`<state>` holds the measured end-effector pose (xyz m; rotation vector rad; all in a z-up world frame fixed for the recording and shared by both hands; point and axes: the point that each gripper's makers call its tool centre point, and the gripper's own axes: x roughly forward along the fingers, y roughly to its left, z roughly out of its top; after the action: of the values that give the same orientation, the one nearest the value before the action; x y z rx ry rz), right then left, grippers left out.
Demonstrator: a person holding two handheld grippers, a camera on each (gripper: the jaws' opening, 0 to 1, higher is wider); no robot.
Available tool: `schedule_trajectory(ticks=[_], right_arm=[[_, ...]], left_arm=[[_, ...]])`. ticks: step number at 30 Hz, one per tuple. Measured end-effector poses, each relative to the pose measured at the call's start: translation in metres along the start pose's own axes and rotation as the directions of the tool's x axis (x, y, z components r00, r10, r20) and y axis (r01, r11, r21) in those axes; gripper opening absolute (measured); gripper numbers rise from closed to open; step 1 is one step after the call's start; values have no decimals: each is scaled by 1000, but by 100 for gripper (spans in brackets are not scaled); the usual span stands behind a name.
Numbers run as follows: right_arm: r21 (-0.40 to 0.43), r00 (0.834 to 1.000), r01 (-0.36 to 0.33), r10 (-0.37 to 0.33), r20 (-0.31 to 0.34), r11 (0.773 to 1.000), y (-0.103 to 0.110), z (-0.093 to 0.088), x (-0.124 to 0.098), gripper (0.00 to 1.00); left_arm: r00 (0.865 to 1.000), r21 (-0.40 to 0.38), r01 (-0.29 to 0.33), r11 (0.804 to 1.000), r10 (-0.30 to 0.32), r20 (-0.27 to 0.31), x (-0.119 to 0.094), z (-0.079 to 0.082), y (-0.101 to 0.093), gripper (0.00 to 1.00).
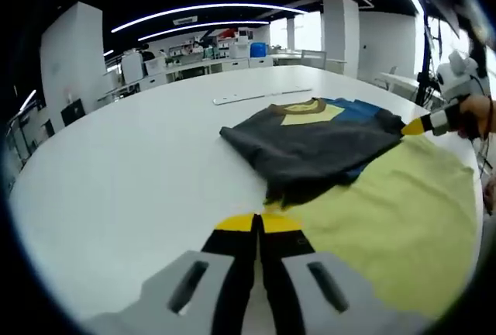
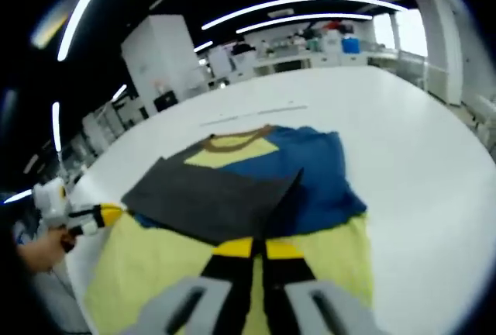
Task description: Fold the garment on the visible template until the final outline fits inside the template.
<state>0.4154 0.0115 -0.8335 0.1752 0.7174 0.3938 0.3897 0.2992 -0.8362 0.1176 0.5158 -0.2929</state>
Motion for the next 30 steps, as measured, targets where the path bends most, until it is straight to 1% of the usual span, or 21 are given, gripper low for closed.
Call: schedule_trajectory(ticks=[1,2,3,5,9,12,14,16,17,18,19,20,21,22,23,24,25,26,27,28,30], right_arm=[[9,1000,4,-4,-8,1000,-3,-2,1,0],[39,1000,10,-10,-21,999,-4,-5,0,0],[55,1000,8,-7,-19,998,-3,-6,0,0],[51,1000,9,-8,-10,999,-5,-5,-1,0],[61,999,31,-30,-20,998,-9,-8,-4,0],[52,999,30,-29,-18,998,-13,-9,-7,0],[56,999,25,-24,-23,998,-17,-9,-9,3],[56,1000,20,-19,-22,998,-20,-7,-12,11],[47,1000,9,-9,-14,999,-18,-6,-13,15],[33,1000,-7,7,-6,999,-16,-3,-15,19],[16,1000,-19,19,-6,1000,-14,-3,-16,23],[-11,999,-39,39,-14,999,-12,-3,-18,26],[-21,998,-57,57,-7,998,-7,-2,-23,30],[-25,998,-66,66,-3,998,-6,-1,-24,35],[-45,995,-102,101,-7,994,-2,-1,-25,40],[-57,993,-120,120,-7,991,1,0,-27,47],[-87,988,-152,151,-12,985,1,1,-27,52],[-97,986,-167,167,-14,981,3,1,-29,57],[-108,980,-198,198,-10,974,10,2,-38,63],[-115,975,-221,221,-16,968,13,2,-42,67],[-132,965,-262,260,-31,956,17,1,-45,76]], left_arm=[[1000,0,-2,1000,2,-1,0,0,0,0],[1000,-1,-3,1000,3,-2,0,-1,1,0],[1000,0,-5,1000,5,-2,-1,-1,2,0],[1000,-3,-11,1000,11,4,-2,2,3,0],[1000,-15,-19,1000,19,7,-5,5,4,0],[1000,-18,-14,1000,15,11,-6,6,3,0],[1000,-26,-9,1000,9,3,-8,6,0,0],[1000,-33,-5,999,5,5,-9,7,-1,0],[1000,-35,-4,999,4,9,-9,7,-1,0],[1000,-39,-2,999,2,17,-10,10,-1,2],[1000,-38,1,999,-1,19,-11,11,-2,6],[1000,-38,4,999,-3,19,-12,12,-3,13],[1000,-37,7,999,-6,22,-13,13,-4,19],[1000,-34,11,999,-10,28,-14,16,-6,24],[999,-32,27,999,-25,39,-17,19,-9,29],[998,-31,39,999,-38,45,-19,21,-12,32],[998,-26,48,999,-47,48,-21,23,-15,35],[997,-23,59,998,-58,52,-23,25,-18,39],[995,-19,79,997,-78,60,-25,27,-22,43],[994,-17,88,996,-87,63,-26,28,-24,46],[990,-16,119,993,-118,72,-32,31,-30,53]])
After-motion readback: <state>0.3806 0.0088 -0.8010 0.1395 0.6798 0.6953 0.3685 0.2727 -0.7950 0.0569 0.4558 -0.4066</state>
